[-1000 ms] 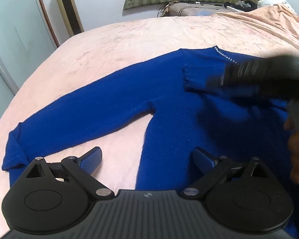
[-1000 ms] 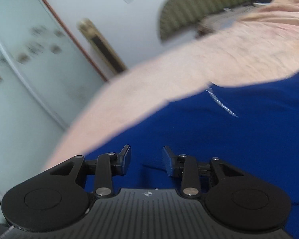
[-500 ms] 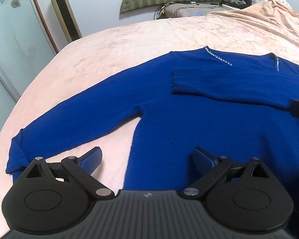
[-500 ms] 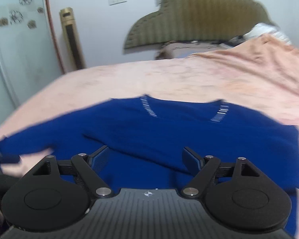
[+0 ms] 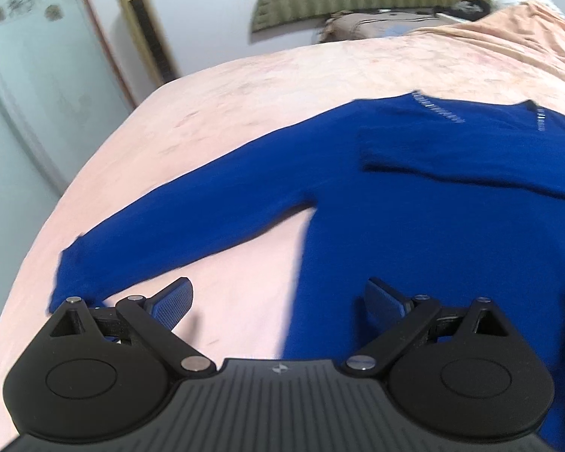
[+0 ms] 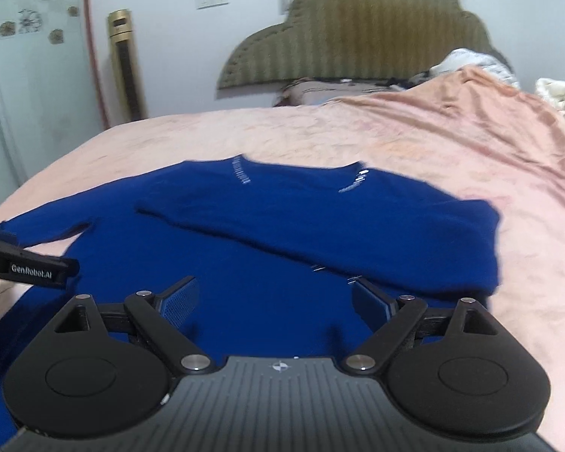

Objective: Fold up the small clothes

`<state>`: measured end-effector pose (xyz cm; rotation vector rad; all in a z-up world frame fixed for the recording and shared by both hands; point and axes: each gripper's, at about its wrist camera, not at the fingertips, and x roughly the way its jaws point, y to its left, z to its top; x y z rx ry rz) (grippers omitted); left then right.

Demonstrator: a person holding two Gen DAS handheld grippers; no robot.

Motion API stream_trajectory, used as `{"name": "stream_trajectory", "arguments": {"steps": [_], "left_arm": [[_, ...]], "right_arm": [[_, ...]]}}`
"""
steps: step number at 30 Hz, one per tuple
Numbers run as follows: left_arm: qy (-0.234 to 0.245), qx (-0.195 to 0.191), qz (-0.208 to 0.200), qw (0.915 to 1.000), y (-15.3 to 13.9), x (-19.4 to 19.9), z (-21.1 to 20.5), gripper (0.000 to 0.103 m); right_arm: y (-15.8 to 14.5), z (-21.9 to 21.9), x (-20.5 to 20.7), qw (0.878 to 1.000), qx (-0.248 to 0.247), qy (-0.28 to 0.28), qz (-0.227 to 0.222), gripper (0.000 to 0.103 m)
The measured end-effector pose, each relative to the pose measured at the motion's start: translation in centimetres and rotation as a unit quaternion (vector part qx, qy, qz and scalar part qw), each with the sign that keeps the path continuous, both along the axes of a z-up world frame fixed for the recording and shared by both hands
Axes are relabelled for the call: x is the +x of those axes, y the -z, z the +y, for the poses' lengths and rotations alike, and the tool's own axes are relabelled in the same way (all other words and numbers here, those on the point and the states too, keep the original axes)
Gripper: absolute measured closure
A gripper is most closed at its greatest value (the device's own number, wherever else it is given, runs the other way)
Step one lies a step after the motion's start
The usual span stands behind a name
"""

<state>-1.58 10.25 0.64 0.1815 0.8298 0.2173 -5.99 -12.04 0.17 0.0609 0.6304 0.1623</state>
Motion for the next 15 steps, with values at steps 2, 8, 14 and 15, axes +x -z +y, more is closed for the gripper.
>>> {"name": "stream_trajectory", "arguments": {"steps": [2,8,14,15], "left_arm": [[-0.02,0.0,0.006,0.9998,0.1,-0.6,2.0,0.005],[-0.1,0.013,-0.002,0.9949,-0.4,-2.5,9.6,0.005],[-0.176,0.005,-0.035,0.9837,-2.6,-3.2,16.1,0.005],[-0.18,0.004,-0.04,0.9828,-3.0,-3.4,16.7,0.005]], "right_arm": [[0.2,0.7,-0.1,1.0,0.005,-0.016,0.001,0.013],[0.2,3.2,0.3,0.998,0.032,-0.058,0.006,0.014],[-1.1,10.9,2.3,0.976,0.049,-0.211,0.013,0.021],[-1.3,12.5,2.8,0.97,0.052,-0.238,0.019,0.023]]}}
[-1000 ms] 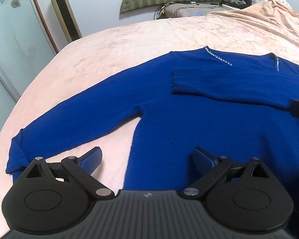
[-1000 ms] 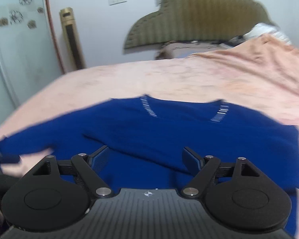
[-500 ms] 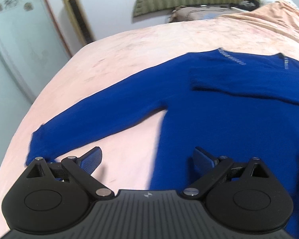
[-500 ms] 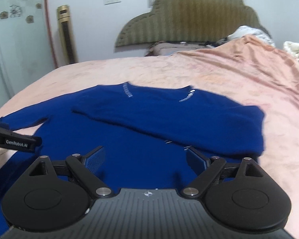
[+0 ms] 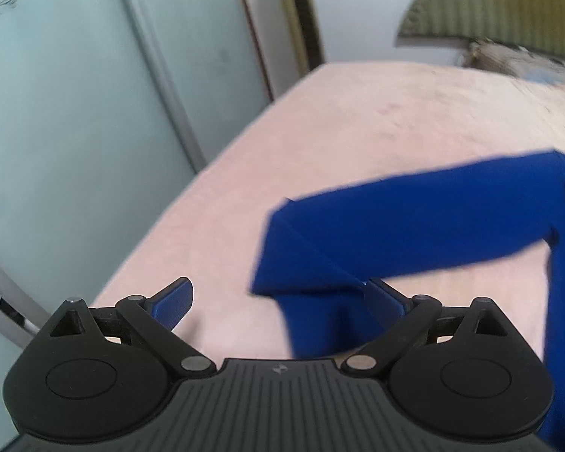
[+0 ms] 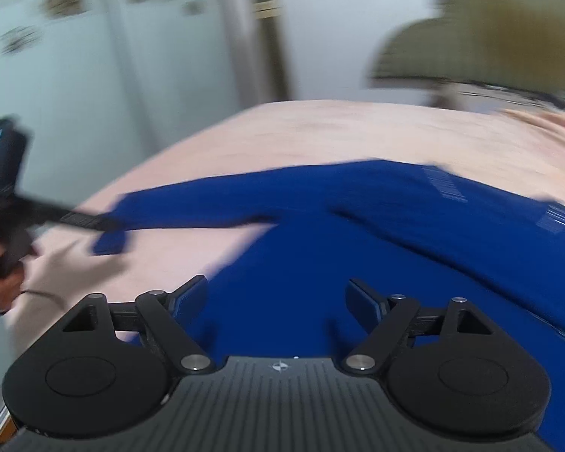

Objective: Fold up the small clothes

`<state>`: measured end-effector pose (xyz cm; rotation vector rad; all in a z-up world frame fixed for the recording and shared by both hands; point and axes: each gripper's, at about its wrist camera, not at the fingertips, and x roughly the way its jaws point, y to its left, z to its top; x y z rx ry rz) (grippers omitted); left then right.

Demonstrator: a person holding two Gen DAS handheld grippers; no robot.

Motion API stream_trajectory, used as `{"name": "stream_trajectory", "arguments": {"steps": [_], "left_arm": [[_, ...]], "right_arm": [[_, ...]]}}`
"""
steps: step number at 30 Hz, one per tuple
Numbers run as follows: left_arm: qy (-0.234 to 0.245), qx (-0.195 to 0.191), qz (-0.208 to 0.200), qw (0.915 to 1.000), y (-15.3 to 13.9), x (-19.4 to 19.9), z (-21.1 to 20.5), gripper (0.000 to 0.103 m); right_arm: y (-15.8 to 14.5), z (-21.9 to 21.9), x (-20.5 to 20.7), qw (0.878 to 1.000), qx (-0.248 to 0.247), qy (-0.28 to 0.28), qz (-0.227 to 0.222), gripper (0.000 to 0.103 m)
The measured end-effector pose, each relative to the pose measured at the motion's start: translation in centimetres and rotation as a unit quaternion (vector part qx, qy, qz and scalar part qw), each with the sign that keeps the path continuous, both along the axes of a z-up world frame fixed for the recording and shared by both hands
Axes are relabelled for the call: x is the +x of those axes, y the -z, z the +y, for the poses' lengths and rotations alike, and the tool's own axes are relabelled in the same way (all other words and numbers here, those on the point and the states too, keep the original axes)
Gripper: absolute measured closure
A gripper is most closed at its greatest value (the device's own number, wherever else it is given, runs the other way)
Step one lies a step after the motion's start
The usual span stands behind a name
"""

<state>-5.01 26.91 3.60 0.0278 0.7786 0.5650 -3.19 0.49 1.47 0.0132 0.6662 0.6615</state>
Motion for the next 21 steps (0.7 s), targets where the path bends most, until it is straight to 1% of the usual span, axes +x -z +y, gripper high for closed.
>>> {"name": "stream_trajectory", "arguments": {"steps": [3,6,8,10,12,13,14,16,17,18,19,21], "left_arm": [[-0.004,0.006,-0.013,0.9999,-0.9,-0.1,1.3,0.005],[-0.012,0.019,-0.017,0.9996,-1.1,-0.1,2.3,0.005],[-0.019,0.015,-0.014,0.9996,-0.7,0.4,2.6,0.005],[-0.028,0.009,-0.013,0.9995,-0.3,0.2,3.3,0.005],[-0.042,0.007,-0.013,0.999,-0.1,-0.2,3.8,0.004],[-0.05,0.005,-0.015,0.9986,-0.1,-0.3,4.1,0.004],[-0.056,0.002,-0.017,0.9983,-0.1,-0.4,4.3,0.004],[-0.067,-0.009,-0.021,0.9975,-0.1,-0.5,4.8,0.004],[-0.069,-0.015,-0.024,0.9972,0.0,-0.3,4.9,0.004],[-0.07,-0.02,-0.029,0.9969,-0.2,-0.3,4.9,0.005],[-0.07,-0.025,-0.034,0.9966,-0.4,-0.4,4.8,0.005],[-0.063,-0.033,-0.042,0.9966,-0.7,-0.1,4.3,0.005]], "right_arm": [[0.2,5.2,2.0,0.997,0.01,-0.071,0.029,0.029],[1.0,10.6,3.7,0.992,0.007,-0.118,0.049,0.035],[1.9,13.8,4.6,0.989,-0.001,-0.136,0.054,0.036],[3.1,16.4,5.8,0.986,-0.001,-0.147,0.076,0.039],[4.3,18.3,6.6,0.984,0.009,-0.149,0.099,0.039],[4.5,18.8,6.9,0.985,0.021,-0.146,0.094,0.039],[4.7,19.1,6.8,0.984,0.026,-0.149,0.093,0.043],[4.7,19.9,7.3,0.981,0.036,-0.159,0.101,0.066],[4.8,20.3,7.6,0.979,0.035,-0.168,0.113,0.098],[5.0,20.4,7.6,0.977,0.035,-0.173,0.124,0.097],[4.8,20.3,7.4,0.977,0.032,-0.174,0.116,0.097],[3.8,19.7,6.7,0.981,0.008,-0.178,0.077,0.097]]}}
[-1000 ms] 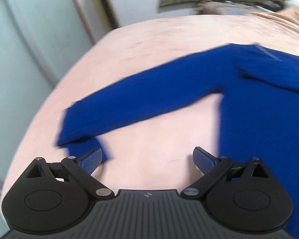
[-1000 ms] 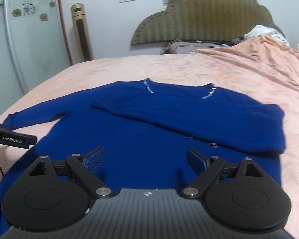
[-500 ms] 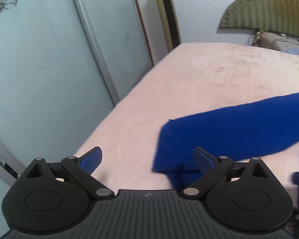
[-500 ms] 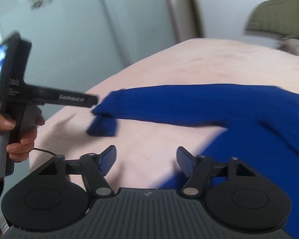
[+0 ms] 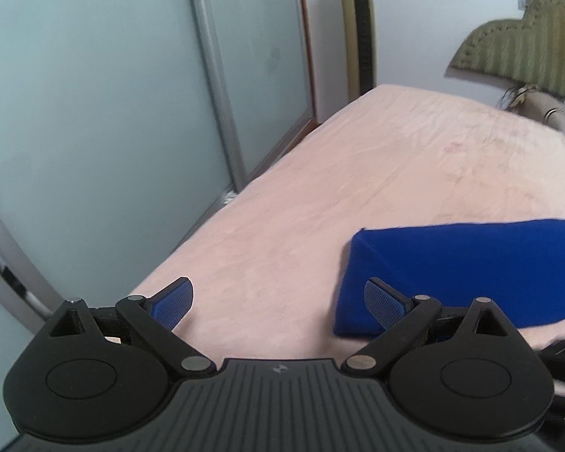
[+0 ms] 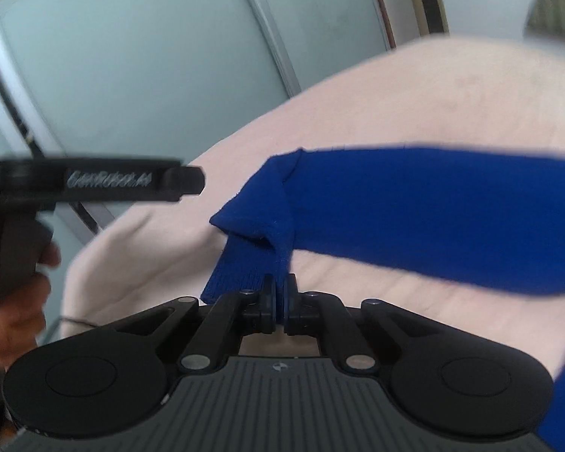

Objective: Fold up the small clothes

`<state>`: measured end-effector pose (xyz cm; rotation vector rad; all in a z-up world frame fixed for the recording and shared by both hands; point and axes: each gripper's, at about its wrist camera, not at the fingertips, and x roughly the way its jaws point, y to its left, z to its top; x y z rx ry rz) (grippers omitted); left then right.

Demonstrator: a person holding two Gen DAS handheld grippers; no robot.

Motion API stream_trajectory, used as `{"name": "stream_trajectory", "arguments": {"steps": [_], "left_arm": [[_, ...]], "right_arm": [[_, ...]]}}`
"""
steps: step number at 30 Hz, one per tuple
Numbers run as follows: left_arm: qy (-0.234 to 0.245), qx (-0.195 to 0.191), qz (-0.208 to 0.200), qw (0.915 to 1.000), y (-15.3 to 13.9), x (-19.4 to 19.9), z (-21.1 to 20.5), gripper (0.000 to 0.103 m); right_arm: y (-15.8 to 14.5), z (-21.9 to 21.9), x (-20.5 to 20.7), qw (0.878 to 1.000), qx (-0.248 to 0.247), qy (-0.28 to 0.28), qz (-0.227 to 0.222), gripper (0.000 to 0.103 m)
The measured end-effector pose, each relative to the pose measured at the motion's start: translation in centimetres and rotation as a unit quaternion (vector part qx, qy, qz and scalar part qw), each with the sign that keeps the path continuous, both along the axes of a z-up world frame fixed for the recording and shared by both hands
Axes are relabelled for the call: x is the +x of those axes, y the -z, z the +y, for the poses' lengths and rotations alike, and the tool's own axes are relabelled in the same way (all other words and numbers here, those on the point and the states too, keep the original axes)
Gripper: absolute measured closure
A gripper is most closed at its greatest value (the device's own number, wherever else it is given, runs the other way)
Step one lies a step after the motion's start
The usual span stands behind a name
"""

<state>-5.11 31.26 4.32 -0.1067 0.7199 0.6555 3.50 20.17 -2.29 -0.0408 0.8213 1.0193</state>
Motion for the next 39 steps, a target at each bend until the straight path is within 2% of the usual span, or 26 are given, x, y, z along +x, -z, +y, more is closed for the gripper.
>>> {"name": "stream_trajectory", "arguments": {"steps": [3,5,6,8,10,11,12,13,14,15,16,17,18,19,20,21,22,23,24,25,27,29,32,34,35,39], "left_arm": [[0.029,-0.012,-0.011,0.9994,-0.6,0.8,-1.7,0.005],[0.054,-0.016,-0.019,0.9982,-1.1,1.6,-3.3,0.005],[0.067,-0.018,-0.022,0.9973,-1.2,2.0,-4.2,0.005],[0.099,-0.024,-0.026,0.9944,-1.4,2.8,-6.4,0.005],[0.133,-0.027,-0.022,0.9905,-1.2,3.6,-8.6,0.005],[0.15,-0.027,-0.017,0.9882,-0.9,4.0,-9.9,0.004],[0.168,-0.024,-0.01,0.9854,-0.6,4.4,-11.3,0.005],[0.186,-0.021,-0.001,0.9823,-0.2,4.8,-12.7,0.005],[0.201,-0.016,0.007,0.9794,0.2,5.0,-13.9,0.004],[0.216,-0.011,0.014,0.9762,0.6,5.1,-15.2,0.005],[0.23,-0.005,0.022,0.9731,1.0,5.2,-16.4,0.005],[0.241,0.002,0.028,0.9701,1.4,5.3,-17.5,0.005],[0.251,0.008,0.035,0.9673,1.7,5.4,-18.4,0.005],[0.259,0.014,0.042,0.965,2.1,5.6,-19.2,0.005],[0.264,0.018,0.046,0.9633,2.1,5.4,-19.8,0.005],[0.269,0.019,0.049,0.9618,2.1,5.5,-20.7,0.005],[0.274,0.019,0.05,0.9602,2.2,5.5,-21.2,0.005],[0.279,0.02,0.049,0.9587,2.1,5.4,-21.6,0.004],[0.284,0.022,0.049,0.9573,2.1,5.5,-22.3,0.005],[0.288,0.025,0.051,0.9559,2.0,5.6,-22.8,0.004],[0.296,0.027,0.055,0.9531,2.2,5.7,-23.8,0.004],[0.301,0.033,0.058,0.9512,2.3,5.9,-24.3,0.005],[0.3,0.048,0.061,0.9509,2.5,6.5,-24.8,0.005],[0.297,0.048,0.059,0.952,2.4,7.0,-25.0,0.005],[0.296,0.045,0.057,0.9523,2.4,7.3,-25.1,0.004],[0.304,0.038,0.055,0.9504,2.4,8.8,-26.2,0.005]], "right_arm": [[-3.4,-2.3,-1.5,0.99,-0.049,0.033,-0.127,0.098],[-5.8,-4.4,-2.8,0.96,-0.108,0.066,-0.25,0.098],[-6.7,-5.6,-3.6,0.933,-0.145,0.086,-0.317,0.098],[-7.6,-8.0,-5.2,0.857,-0.231,0.124,-0.443,0.098],[-6.9,-11.1,-6.7,0.757,-0.328,0.136,-0.548,0.098],[-6.2,-12.7,-7.2,0.72,-0.365,0.133,-0.575,0.097],[-5.2,-14.4,-7.7,0.69,-0.399,0.13,-0.59,0.094],[-4.0,-16.1,-7.9,0.674,-0.431,0.125,-0.587,0.083],[-2.7,-17.6,-7.8,0.678,-0.466,0.112,-0.557,0.061],[-1.2,-19.0,-7.6,0.69,-0.497,0.104,-0.516,0.04],[0.1,-20.9,-7.5,0.709,-0.508,0.108,-0.476,0.04],[0.7,-22.2,-7.4,0.735,-0.504,0.126,-0.436,0.046],[0.6,-23.9,-7.3,0.773,-0.479,0.162,-0.384,0.048],[-0.2,-25.6,-7.1,0.81,-0.432,0.205,-0.34,0.048],[-1.3,-27.8,-7.0,0.848,-0.358,0.259,-0.292,0.048],[-2.4,-30.1,-6.6,0.877,-0.277,0.31,-0.241,0.048],[-3.2,-32.6,-6.0,0.897,-0.183,0.359,-0.182,0.048],[-3.6,-34.8,-5.3,0.904,-0.101,0.392,-0.134,0.048],[-3.6,-37.0,-4.4,0.903,-0.019,0.42,-0.087,0.047],[-3.2,-38.7,-3.2,0.895,0.052,0.44,-0.046,0.047],[-1.8,-40.9,-0.8,0.878,0.13,0.46,0.018,0.054],[0.1,-40.9,1.2,0.869,0.139,0.472,0.059,0.057],[2.1,-39.0,3.7,0.868,0.152,0.461,0.101,0.061],[2.2,-38.0,4.1,0.879,0.139,0.447,0.091,0.073],[1.9,-37.4,4.3,0.884,0.12,0.444,0.082,0.096],[0.1,-35.9,4.4,0.895,0.082,0.437,0.036,0.095]]}}
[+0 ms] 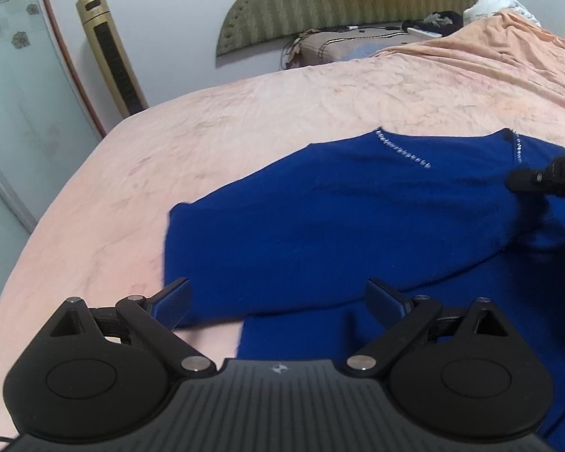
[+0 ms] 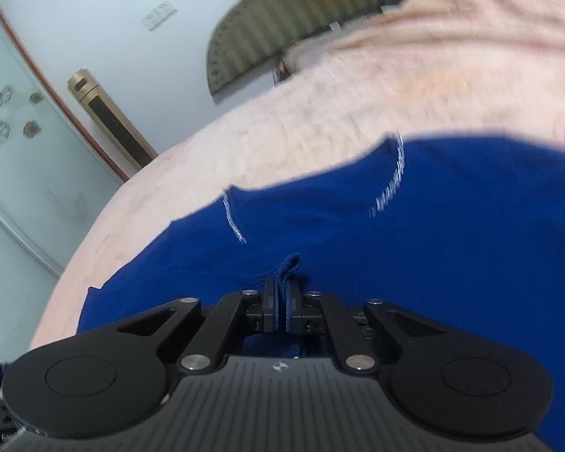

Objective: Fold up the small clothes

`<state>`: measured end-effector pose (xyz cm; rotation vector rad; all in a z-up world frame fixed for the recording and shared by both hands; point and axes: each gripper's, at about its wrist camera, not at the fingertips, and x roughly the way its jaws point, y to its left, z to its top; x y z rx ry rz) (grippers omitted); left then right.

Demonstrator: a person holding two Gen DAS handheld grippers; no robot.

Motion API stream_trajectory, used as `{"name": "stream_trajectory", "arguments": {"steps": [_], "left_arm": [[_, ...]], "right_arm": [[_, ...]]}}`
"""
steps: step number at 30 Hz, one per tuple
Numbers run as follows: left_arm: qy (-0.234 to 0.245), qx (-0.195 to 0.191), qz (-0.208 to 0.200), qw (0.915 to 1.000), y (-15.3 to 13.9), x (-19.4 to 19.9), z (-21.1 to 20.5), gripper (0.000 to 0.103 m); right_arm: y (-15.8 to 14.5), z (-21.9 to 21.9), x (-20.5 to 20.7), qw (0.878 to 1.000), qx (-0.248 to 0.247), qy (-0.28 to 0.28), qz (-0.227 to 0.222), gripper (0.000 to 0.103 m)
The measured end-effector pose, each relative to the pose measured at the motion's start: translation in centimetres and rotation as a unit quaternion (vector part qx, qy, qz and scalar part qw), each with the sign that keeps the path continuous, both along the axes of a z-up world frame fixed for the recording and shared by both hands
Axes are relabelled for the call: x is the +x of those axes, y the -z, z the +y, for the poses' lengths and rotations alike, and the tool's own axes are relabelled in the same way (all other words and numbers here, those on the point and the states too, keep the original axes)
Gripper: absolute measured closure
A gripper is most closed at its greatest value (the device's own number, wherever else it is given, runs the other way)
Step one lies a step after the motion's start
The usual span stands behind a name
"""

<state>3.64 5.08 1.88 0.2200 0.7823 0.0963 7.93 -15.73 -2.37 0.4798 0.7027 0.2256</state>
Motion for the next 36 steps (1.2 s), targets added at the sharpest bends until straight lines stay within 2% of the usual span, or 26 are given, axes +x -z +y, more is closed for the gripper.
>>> {"name": "stream_trajectory", "arguments": {"steps": [7,23,28,36], "left_arm": [[0.026,0.016,0.012,0.9995,1.1,1.3,-2.7,0.004],[0.04,0.029,0.001,0.9988,1.3,3.3,-5.3,0.004],[-0.001,0.057,-0.03,0.9979,2.0,5.0,-5.3,0.005],[-0.049,0.043,-0.016,0.9978,2.7,7.1,-2.3,0.004]], "right_arm": [[-3.8,0.6,-1.2,0.997,-0.06,-0.012,-0.043,0.095],[-8.5,1.9,-0.3,0.993,-0.071,-0.047,-0.082,0.095],[-9.4,0.2,-0.5,0.993,-0.067,-0.02,-0.095,0.095],[-8.1,-5.4,-1.4,0.994,-0.061,0.053,-0.078,0.095]]}}
